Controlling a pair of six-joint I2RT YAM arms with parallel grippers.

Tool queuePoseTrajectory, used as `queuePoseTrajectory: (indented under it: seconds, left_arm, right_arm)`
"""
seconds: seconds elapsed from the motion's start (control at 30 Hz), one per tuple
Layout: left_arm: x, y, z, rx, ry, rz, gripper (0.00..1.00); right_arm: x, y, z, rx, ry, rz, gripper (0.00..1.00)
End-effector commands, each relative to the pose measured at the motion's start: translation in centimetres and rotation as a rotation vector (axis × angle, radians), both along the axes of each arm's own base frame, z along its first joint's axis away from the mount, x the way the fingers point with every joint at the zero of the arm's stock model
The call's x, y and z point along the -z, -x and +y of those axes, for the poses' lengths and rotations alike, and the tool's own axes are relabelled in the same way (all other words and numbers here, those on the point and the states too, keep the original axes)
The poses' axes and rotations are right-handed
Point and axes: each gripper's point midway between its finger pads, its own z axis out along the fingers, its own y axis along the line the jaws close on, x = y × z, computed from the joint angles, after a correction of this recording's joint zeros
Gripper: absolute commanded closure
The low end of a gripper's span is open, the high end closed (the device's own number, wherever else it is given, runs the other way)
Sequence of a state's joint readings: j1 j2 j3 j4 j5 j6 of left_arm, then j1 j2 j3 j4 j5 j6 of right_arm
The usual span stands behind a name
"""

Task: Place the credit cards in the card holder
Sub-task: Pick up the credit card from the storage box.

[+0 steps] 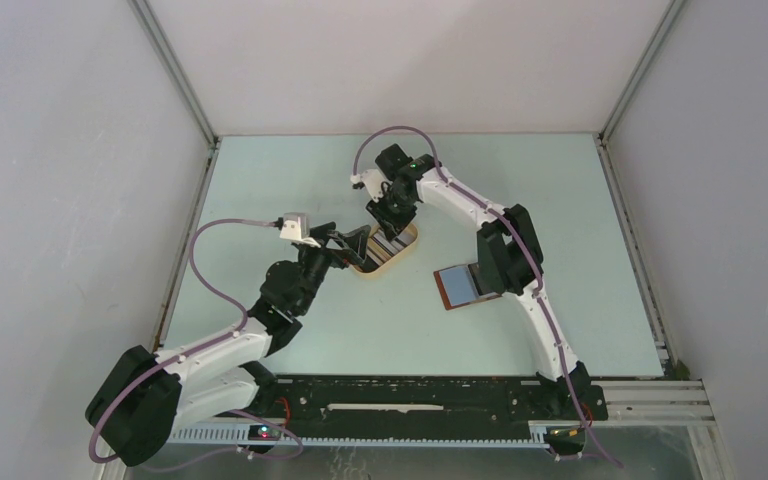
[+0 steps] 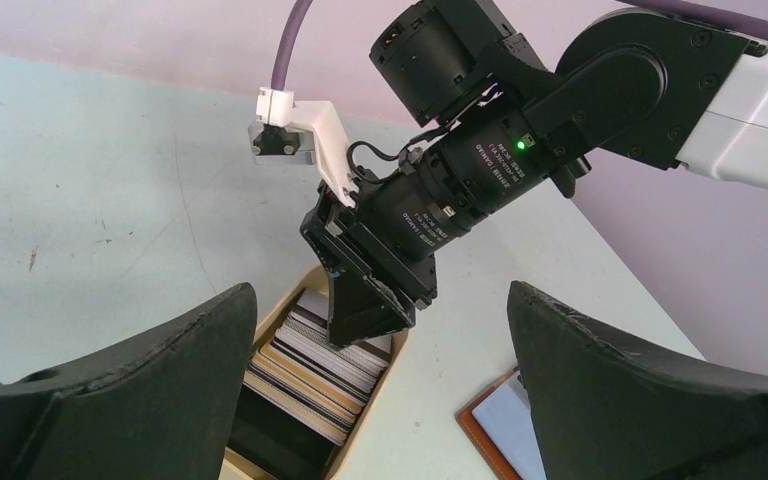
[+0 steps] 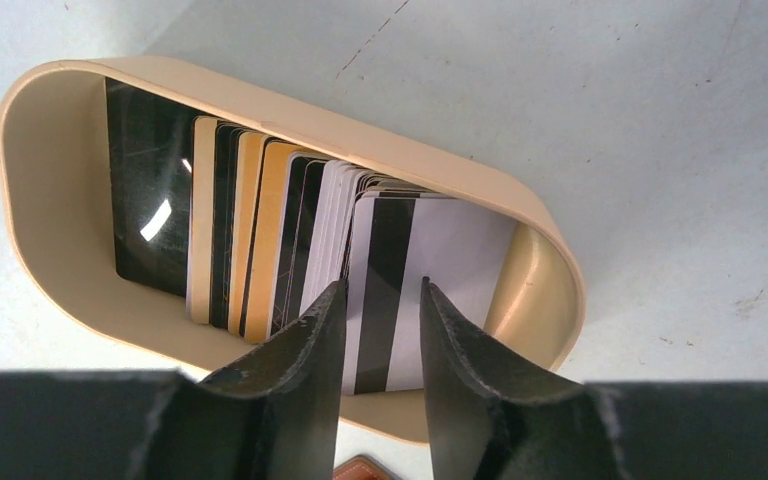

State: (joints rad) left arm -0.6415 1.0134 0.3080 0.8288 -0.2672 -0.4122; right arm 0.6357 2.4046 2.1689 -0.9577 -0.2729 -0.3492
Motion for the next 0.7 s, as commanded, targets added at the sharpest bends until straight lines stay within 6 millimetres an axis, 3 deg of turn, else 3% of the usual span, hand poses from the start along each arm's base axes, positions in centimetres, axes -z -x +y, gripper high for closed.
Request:
queuePoseTrajectory:
  seconds: [0.0, 0.43, 0.67]
  left_arm:
    - [-0.4, 0.2, 0.7, -0.023, 0.027, -0.022, 0.00]
    - [-0.2, 0.2, 0.7, -0.022, 0.025, -0.019, 0.00]
    - [-0.2, 0.2, 0.7, -0.022, 0.024, -0.020, 0.00]
  right_arm:
    - [-1.5, -0.2, 0.9, 0.001, -0.040, -0.014, 0.63]
    - [-4.1, 0.8, 1.7, -0.024, -0.085, -0.021, 0.85]
    - [-5.2, 0.7, 1.5, -0.024, -0.096, -0.038, 0.91]
